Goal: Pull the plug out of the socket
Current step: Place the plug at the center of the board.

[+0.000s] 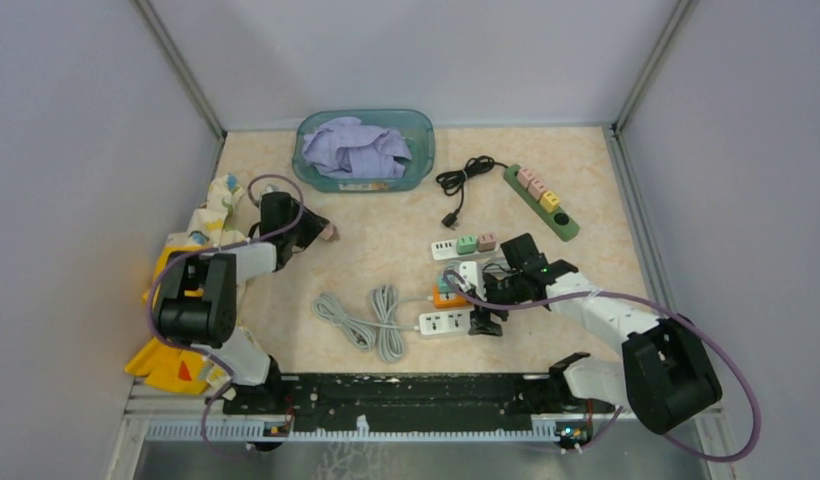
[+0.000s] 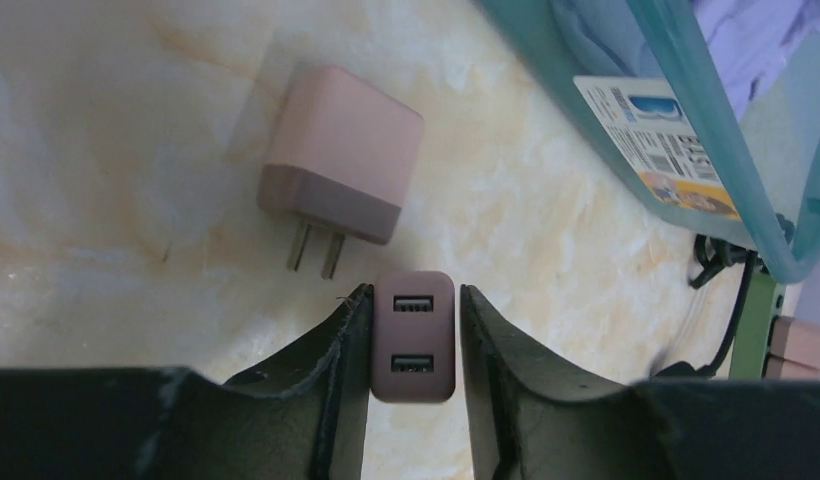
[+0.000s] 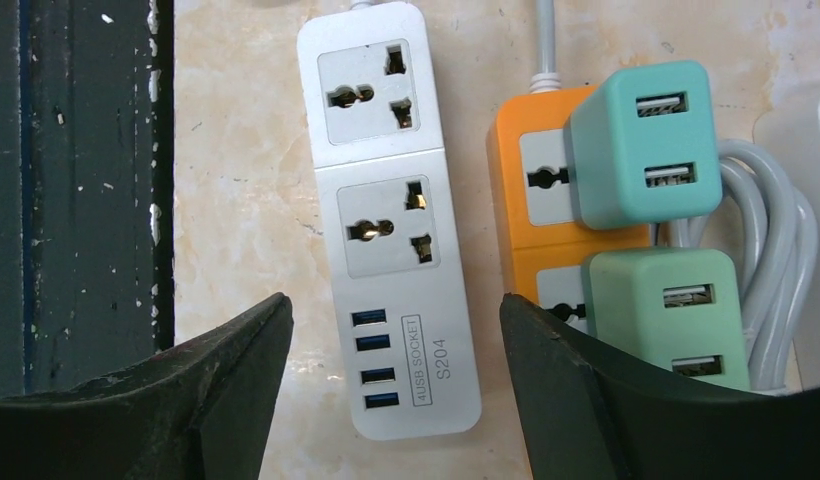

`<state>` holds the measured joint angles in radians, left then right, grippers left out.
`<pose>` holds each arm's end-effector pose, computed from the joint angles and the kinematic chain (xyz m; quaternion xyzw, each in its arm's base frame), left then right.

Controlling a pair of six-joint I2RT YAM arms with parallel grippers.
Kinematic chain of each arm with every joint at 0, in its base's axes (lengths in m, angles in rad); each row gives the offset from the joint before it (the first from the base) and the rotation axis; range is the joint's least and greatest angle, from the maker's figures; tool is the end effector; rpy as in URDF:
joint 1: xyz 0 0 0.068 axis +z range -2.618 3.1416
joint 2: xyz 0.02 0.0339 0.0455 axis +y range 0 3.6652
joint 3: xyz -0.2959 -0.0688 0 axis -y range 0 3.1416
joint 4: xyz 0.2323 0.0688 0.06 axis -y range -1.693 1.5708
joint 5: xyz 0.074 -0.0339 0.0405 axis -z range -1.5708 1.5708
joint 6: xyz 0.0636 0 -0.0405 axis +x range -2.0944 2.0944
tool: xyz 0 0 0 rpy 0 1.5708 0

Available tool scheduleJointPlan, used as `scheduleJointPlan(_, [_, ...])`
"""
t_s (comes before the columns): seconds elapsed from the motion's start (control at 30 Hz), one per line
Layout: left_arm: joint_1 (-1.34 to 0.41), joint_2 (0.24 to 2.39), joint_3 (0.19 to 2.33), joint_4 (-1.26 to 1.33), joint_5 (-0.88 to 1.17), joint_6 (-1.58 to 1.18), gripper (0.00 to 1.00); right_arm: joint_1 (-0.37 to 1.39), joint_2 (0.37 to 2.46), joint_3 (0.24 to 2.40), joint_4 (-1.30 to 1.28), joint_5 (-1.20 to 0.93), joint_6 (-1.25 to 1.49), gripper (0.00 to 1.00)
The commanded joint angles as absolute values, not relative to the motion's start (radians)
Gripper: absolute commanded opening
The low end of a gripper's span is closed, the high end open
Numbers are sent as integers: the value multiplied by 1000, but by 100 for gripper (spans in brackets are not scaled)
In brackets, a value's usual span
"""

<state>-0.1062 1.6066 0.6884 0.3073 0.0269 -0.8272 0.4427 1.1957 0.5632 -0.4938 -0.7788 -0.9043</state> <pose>0.3300 -0.0369 0.1822 -0.3070 0.8321 -0.2184 0.4069 0.1487 0.1199 0.1922 -0.6282 0.6531 0.3138 0.2832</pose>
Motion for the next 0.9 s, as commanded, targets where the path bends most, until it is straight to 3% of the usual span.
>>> scheduleJointPlan(0.0, [-64, 1666, 751, 277, 94, -873, 49, 439, 1151, 610, -483, -782, -897, 77])
scheduleJointPlan(0.17, [-46, 1661, 781, 225, 113, -882, 79, 435, 1126, 630, -516, -798, -906, 79])
scheduleJointPlan(0.33, [-47, 1580, 759, 196, 118, -865, 95, 426, 1110, 656, -565, -832, -937, 79])
scheduleJointPlan(0.57, [-46, 1376, 619, 320, 268, -786, 100, 409, 1094, 687, -606, -867, -953, 79])
scheduleJointPlan(0.87, [-54, 1262, 362, 889, 754, -859, 100, 366, 1064, 715, -641, -889, -961, 79])
